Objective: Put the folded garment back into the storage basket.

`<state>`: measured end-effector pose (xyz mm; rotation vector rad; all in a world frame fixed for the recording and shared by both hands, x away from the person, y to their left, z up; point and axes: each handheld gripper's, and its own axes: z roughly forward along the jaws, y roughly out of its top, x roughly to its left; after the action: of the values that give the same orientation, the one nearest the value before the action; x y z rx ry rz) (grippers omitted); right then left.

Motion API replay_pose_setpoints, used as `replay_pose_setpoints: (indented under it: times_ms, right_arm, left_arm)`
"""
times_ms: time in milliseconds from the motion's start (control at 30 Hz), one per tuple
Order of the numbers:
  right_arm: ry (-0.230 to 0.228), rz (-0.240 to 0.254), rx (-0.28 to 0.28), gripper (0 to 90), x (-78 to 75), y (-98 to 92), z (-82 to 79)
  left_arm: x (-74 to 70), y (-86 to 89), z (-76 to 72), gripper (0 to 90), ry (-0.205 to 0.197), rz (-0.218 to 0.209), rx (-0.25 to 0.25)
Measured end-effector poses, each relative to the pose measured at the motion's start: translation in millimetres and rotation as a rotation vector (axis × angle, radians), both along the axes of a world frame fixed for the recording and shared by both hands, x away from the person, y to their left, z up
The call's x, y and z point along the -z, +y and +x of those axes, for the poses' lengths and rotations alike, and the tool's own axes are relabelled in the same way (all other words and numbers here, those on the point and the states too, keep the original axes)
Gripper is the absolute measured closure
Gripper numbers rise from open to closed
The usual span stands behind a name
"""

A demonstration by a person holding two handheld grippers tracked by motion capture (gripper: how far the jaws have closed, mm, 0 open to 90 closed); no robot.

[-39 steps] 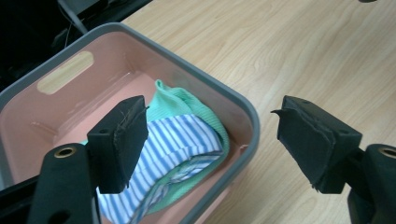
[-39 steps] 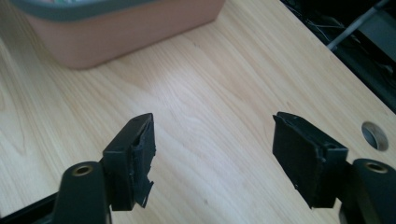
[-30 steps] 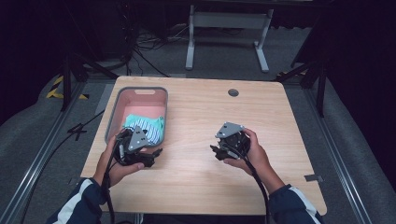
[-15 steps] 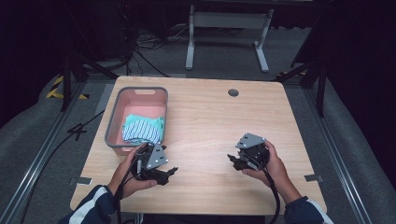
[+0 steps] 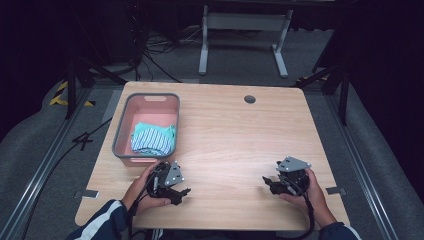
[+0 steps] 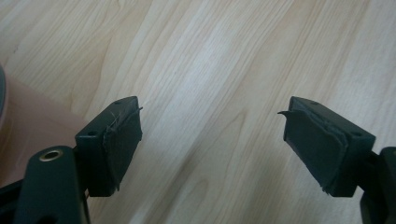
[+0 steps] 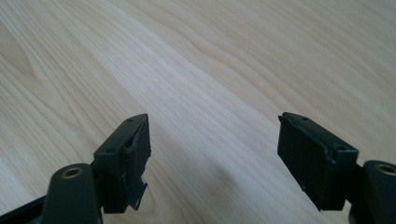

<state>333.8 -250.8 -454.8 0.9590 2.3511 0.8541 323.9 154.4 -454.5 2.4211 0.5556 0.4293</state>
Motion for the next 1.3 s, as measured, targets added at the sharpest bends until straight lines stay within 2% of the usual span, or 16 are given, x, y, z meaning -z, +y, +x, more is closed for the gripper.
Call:
replay_pose_setpoints:
  times_ms: [167, 200, 267, 300, 333, 400, 433, 467, 533, 800, 1300]
  right_arm:
    - [0.021, 0.028, 0.043, 26.1, 12.2, -24.3, -4.8]
    - [0.021, 0.028, 0.043, 26.1, 12.2, -24.3, -4.8]
    - [0.027, 0.057, 0.075, 25.1, 19.0, -39.3, -5.9]
    - [0.03, 0.065, 0.08, 25.1, 20.9, -43.7, -5.7]
    - [0.035, 0.075, 0.092, 25.1, 22.6, -47.5, -5.3]
    - [0.045, 0.109, 0.104, 24.6, 26.0, -52.7, -3.5]
    - [0.055, 0.138, 0.113, 22.1, 28.1, -55.7, -2.0]
    - [0.059, 0.153, 0.115, 21.9, 29.3, -57.4, -1.0]
    - [0.066, 0.182, 0.126, 20.7, 31.3, -59.4, 0.2]
    - [0.069, 0.175, 0.133, 17.3, 31.8, -57.7, 2.6]
    - [0.069, 0.177, 0.146, 17.2, 31.6, -58.3, -2.3]
  left_arm:
    - [11.2, 12.8, 0.8, 19.7, 0.037, -0.008, -0.018]
    - [11.2, 12.8, 0.8, 19.7, 0.037, -0.008, -0.018]
    - [17.0, 18.7, 1.6, 19.5, 0.061, -0.029, -0.018]
    - [17.0, 18.7, 1.6, 18.8, 0.061, -0.029, -0.018]
    - [20.1, 22.9, 4.7, 18.2, 0.097, -0.069, -0.029]
    - [21.2, 24.8, 6.7, 16.1, 0.105, -0.081, -0.029]
    - [25.0, 31.1, 10.8, 15.0, 0.136, -0.121, -0.038]
    - [27.5, 33.7, 11.0, 14.6, 0.131, -0.147, -0.041]
    - [28.7, 36.0, 10.7, 14.4, 0.124, -0.159, -0.038]
    - [28.4, 37.4, 10.5, 14.4, 0.123, -0.154, -0.042]
    - [28.4, 37.1, 12.6, 13.2, 0.126, -0.15, -0.029]
